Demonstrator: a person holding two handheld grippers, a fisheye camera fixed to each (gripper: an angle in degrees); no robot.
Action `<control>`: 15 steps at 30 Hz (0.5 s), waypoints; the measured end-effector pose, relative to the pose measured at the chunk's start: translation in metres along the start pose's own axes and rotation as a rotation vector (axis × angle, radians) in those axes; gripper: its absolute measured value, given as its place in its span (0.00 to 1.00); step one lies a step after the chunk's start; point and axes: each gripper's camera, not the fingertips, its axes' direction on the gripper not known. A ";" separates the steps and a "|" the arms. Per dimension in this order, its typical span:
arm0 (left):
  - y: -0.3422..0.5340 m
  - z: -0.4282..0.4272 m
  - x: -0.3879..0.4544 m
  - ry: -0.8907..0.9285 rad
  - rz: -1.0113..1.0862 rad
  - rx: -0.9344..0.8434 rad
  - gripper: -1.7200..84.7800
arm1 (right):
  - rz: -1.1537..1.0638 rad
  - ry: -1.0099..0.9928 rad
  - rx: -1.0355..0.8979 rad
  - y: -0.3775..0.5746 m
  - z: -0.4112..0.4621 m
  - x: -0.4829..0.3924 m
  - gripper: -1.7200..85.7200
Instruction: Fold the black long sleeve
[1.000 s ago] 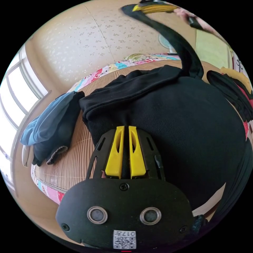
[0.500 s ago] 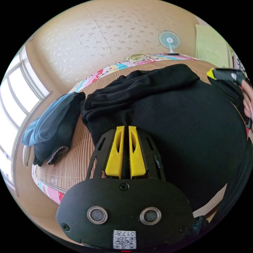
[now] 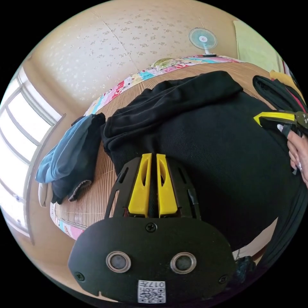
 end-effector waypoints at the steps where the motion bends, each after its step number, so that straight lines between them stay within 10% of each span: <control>1: -0.005 -0.002 -0.001 0.011 -0.022 -0.023 0.05 | 0.003 0.018 -0.010 -0.002 0.002 -0.005 0.02; 8: -0.060 0.021 -0.035 0.236 -0.234 -0.233 0.03 | 0.191 0.118 -0.149 -0.040 0.017 -0.030 0.02; 15: -0.121 0.046 0.000 0.045 -0.092 -0.129 0.02 | 0.135 0.298 -0.088 -0.068 0.045 -0.055 0.02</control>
